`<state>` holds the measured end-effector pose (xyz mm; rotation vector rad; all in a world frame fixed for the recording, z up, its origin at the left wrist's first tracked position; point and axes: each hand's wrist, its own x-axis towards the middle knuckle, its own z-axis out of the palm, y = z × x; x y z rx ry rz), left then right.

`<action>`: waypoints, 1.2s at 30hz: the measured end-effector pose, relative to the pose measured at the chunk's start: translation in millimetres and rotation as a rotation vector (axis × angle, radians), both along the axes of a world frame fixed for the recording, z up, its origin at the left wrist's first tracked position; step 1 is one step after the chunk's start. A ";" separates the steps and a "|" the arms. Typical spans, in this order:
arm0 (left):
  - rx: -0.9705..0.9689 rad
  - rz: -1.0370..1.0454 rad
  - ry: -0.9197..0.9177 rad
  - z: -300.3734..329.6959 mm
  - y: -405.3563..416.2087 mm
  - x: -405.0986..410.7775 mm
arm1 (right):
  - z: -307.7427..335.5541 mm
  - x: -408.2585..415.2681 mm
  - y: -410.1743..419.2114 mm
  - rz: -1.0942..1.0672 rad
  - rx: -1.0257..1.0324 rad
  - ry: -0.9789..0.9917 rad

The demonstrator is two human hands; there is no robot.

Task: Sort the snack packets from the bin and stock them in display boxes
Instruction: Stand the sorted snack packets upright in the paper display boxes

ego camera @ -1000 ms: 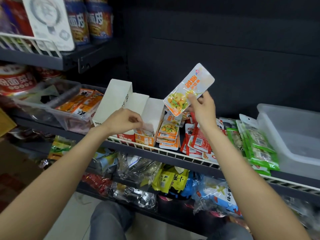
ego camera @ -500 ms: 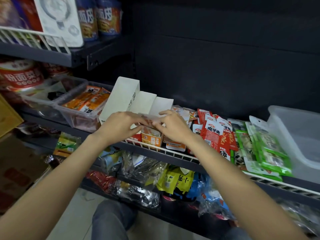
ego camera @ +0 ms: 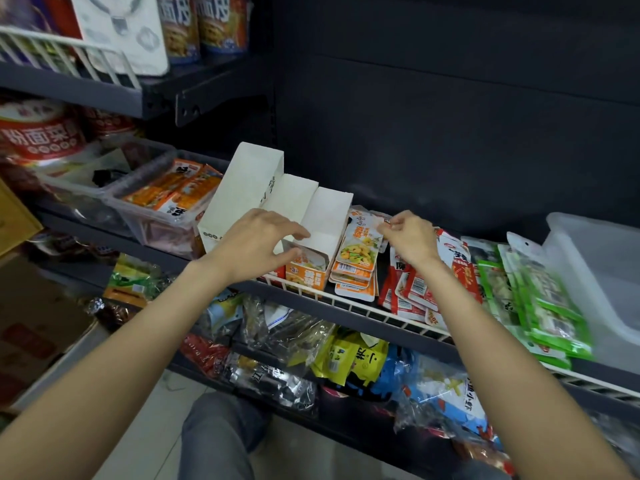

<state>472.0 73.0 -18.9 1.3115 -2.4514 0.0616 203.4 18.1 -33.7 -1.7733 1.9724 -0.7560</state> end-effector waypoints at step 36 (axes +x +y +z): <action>-0.153 0.060 0.404 28.8 15.2 -19.5 | -7.2 27.7 34.6 0.682 -0.166 0.184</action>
